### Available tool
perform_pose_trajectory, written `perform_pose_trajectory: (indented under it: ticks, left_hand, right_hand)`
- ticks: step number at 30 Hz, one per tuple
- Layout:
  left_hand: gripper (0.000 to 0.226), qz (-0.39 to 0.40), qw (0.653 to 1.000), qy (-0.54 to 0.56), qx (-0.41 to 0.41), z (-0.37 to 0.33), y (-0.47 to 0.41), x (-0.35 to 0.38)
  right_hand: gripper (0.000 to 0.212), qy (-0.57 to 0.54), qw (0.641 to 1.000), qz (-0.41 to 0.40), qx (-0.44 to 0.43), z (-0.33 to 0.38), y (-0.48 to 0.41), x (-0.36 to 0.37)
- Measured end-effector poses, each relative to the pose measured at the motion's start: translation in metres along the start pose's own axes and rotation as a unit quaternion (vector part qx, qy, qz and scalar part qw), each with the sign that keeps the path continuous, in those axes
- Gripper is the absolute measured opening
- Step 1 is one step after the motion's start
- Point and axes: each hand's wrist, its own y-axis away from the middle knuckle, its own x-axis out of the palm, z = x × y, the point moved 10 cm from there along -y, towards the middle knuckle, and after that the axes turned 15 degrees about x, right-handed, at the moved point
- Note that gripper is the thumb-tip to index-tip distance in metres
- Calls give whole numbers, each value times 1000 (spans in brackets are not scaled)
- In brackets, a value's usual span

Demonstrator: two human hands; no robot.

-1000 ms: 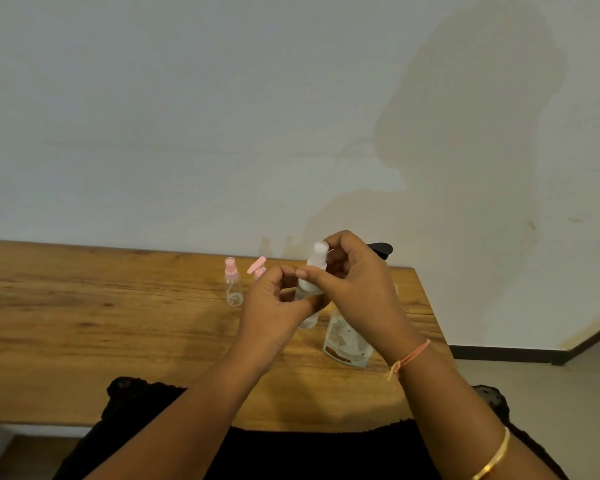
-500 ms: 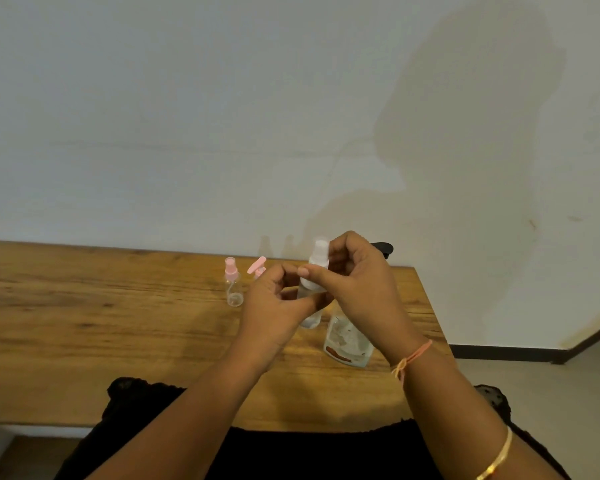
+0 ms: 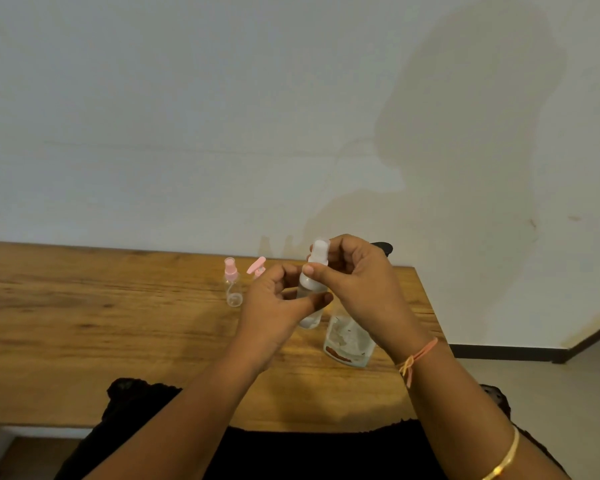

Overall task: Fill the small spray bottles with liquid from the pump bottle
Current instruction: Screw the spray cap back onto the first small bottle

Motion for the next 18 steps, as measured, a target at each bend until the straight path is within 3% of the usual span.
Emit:
perform_pose_trajectory:
  ticks: [2,5,7,10,15,18]
  left_hand:
    - [30,3,1000,9,-8,0,0,-1]
    - [33,27,999,26,-24,0,-1,3]
    - [37,47,998,42,-31,1,0,7]
    - [43,47,998,38,-24,0,1,10]
    - [32,6,1000,9,22,-7,-1,5]
    - [33,20,1000,23,5,-4,-3,3]
  right_hand:
    - [21,1,1000,4,-1,0,0,0]
    - [25,-79,988,130,16,3,5,13]
    - [28,-91,983,160,15,4,8,15]
    - [23,-76,991,109,14,2,6,10]
    - [19,-57,998,-2,-13,-1,5,10]
    - [19,-85,994,63,-7,2,4,15]
